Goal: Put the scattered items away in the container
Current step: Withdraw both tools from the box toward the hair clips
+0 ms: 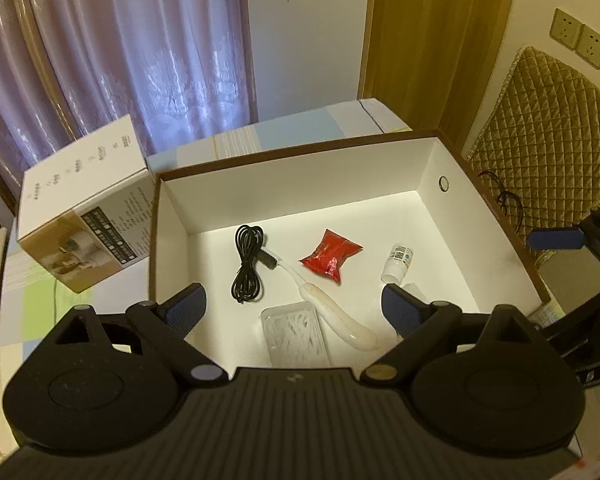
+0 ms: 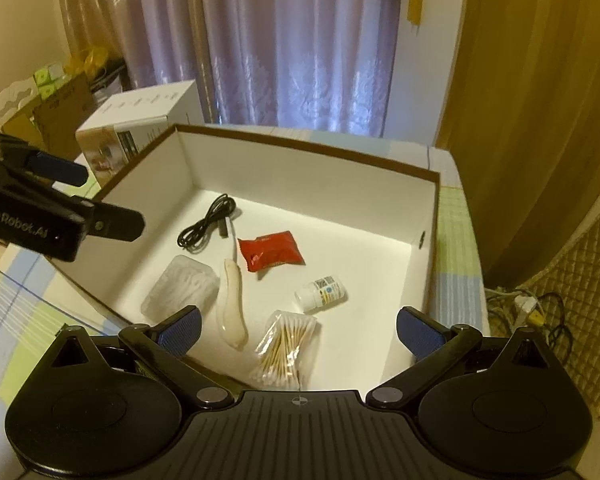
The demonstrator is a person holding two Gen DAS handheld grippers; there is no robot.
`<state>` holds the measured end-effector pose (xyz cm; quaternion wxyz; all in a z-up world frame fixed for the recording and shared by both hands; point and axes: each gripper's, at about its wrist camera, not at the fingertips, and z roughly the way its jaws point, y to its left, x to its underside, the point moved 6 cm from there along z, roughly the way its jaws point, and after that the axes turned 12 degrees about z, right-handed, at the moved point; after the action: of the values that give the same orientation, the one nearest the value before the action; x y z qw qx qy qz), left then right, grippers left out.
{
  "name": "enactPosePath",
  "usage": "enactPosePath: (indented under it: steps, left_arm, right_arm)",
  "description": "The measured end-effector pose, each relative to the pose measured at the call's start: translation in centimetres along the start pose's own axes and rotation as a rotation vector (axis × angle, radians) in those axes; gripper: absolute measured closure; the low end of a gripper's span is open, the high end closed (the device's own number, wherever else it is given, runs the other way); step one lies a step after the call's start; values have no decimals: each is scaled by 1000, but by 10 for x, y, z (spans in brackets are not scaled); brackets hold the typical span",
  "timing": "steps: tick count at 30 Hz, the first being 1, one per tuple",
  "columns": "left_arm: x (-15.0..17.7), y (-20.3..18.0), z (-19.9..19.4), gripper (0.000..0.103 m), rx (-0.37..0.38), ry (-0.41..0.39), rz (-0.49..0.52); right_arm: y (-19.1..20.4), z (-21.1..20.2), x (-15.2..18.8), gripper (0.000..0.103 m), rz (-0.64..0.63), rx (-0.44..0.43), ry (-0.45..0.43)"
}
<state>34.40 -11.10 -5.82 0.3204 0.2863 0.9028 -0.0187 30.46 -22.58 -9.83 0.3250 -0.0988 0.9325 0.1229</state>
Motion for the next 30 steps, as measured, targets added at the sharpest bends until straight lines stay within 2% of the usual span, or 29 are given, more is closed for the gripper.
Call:
enactPosePath:
  steps: [8,15,23,27,30]
  left_arm:
    - [28,-4,-40,11,-9,-42,-23]
    - [77,-7,-68,11,-14,-47,-47]
    - [149,-22,-79,11,-26,14,-64]
    - [175,-34,-80,11,9,40,-120]
    - [187,-46,-79,11,32,51,-117]
  right_arm:
    - [6,-34,21,2,18,-35,-42]
    - [11,-51,57,2,35,-64,-34]
    - [14,-63,104,2,48,-82,8]
    - [12,-67,126,2,61,-87,39]
    - [11,-68,142,2,61,-79,57]
